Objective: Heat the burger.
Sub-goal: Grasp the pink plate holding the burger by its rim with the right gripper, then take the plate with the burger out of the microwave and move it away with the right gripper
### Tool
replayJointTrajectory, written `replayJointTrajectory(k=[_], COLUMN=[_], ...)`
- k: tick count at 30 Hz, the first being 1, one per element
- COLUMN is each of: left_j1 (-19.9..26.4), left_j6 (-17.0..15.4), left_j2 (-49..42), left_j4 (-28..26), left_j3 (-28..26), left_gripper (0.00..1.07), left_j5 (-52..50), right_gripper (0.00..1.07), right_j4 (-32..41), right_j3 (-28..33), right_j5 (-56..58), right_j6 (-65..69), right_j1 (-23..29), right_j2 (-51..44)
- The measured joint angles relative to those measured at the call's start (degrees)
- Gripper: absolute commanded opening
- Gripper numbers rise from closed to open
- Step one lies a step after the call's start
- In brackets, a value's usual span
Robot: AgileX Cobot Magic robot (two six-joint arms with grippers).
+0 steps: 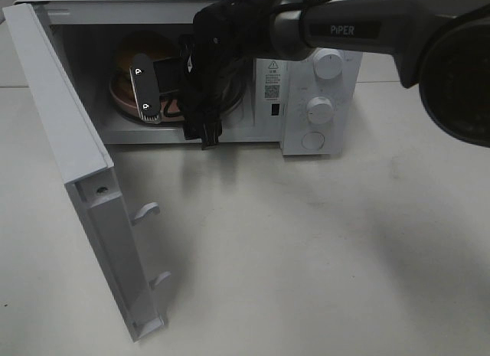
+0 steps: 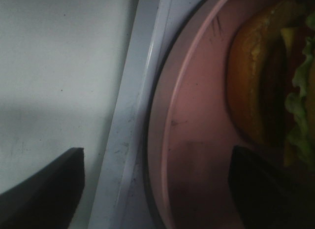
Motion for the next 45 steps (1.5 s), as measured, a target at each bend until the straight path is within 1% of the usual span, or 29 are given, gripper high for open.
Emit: replayJointTrajectory(k=[1,3,5,6,7,8,9,10,11,12,13,15,30,32,33,34,35,36,37,38,39,40,41,42,43,44,45], left_j1=[0.0,0.0,0.0,0.0,0.0,0.0,0.0,0.0,0.0,0.0,0.0,0.0,0.0,0.0,0.0,0.0,0.0,0.0,0.0,0.0,0.0,0.0,0.0,0.0,0.0,0.0,0.0], left_j6=[0.0,0.0,0.0,0.0,0.0,0.0,0.0,0.0,0.0,0.0,0.0,0.0,0.0,0.0,0.0,0.0,0.0,0.0,0.0,0.0,0.0,0.0,0.0,0.0,0.0,0.0,0.0], left_j2=[0.0,0.0,0.0,0.0,0.0,0.0,0.0,0.0,0.0,0.0,0.0,0.0,0.0,0.0,0.0,0.0,0.0,0.0,0.0,0.0,0.0,0.0,0.0,0.0,0.0,0.0,0.0], left_j4=[0.0,0.0,0.0,0.0,0.0,0.0,0.0,0.0,0.0,0.0,0.0,0.0,0.0,0.0,0.0,0.0,0.0,0.0,0.0,0.0,0.0,0.0,0.0,0.0,0.0,0.0,0.0], left_j3=[0.0,0.0,0.0,0.0,0.0,0.0,0.0,0.0,0.0,0.0,0.0,0.0,0.0,0.0,0.0,0.0,0.0,0.0,0.0,0.0,0.0,0.0,0.0,0.0,0.0,0.0,0.0], left_gripper=[0.94,0.94,0.94,0.94,0.94,0.94,0.94,0.94,0.94,0.94,0.94,0.94,0.94,0.94,0.94,0.94,0.94,0.94,0.94,0.94,0.94,0.94,0.94,0.94,0.94,0.94,0.94], left_j5=[0.0,0.0,0.0,0.0,0.0,0.0,0.0,0.0,0.0,0.0,0.0,0.0,0.0,0.0,0.0,0.0,0.0,0.0,0.0,0.0,0.0,0.0,0.0,0.0,0.0,0.0,0.0], right_gripper=[0.78,0.73,0.71,0.65,0.65,0.61,0.5,0.5,0.41,0.23,0.23,0.0,0.0,0.0,0.0,0.0,0.0,0.0,0.0,0.0,0.0,0.0,0.0,0.0,0.0,0.0,0.0], right_j4=[0.0,0.17,0.57,1.09,1.09,1.32,1.55,1.55,1.55,1.55,1.55,1.55,0.74,0.74,0.74,0.97,0.97,1.15,1.15,1.15,0.97,0.97,0.97,1.09,1.15,1.15,1.2], right_j3=[0.0,-3.61,-4.3,-5.44,-5.44,-5.9,-6.7,-6.7,-6.99,-7.1,-7.1,-7.39,-7.56,-5.39,-5.39,-2.52,-2.52,-0.92,2.06,2.06,5.21,7.1,7.1,10.77,12.49,12.49,15.41], right_j5=[0.0,0.8,1.32,2.01,2.01,2.12,2.29,2.29,2.41,2.75,2.75,2.81,4.64,4.35,4.35,3.5,3.5,2.81,1.15,1.15,-1.03,-1.78,-1.78,-3.27,-4.13,-4.13,-5.56], right_j6=[0.0,1.32,1.43,1.83,1.83,2.06,2.23,2.23,2.23,2.23,2.23,2.23,0.69,-1.66,-1.66,-3.95,-3.95,-5.21,-6.99,-6.99,-8.59,-9.45,-9.45,-10.49,-11.23,-11.23,-12.49], right_j1=[0.0,0.0,0.0,-0.17,-0.17,-0.29,-0.57,-0.57,-0.57,-0.69,-0.69,-0.69,-0.17,0.17,0.17,0.23,0.23,0.29,0.4,0.4,0.29,0.29,0.29,0.29,0.29,0.29,0.29], right_j2=[0.0,2.29,2.75,3.61,3.61,4.01,4.81,4.81,5.04,5.39,5.39,5.61,5.39,4.13,4.13,2.52,2.52,1.6,0.06,0.06,-1.72,-2.69,-2.69,-4.58,-5.56,-5.56,-7.22])
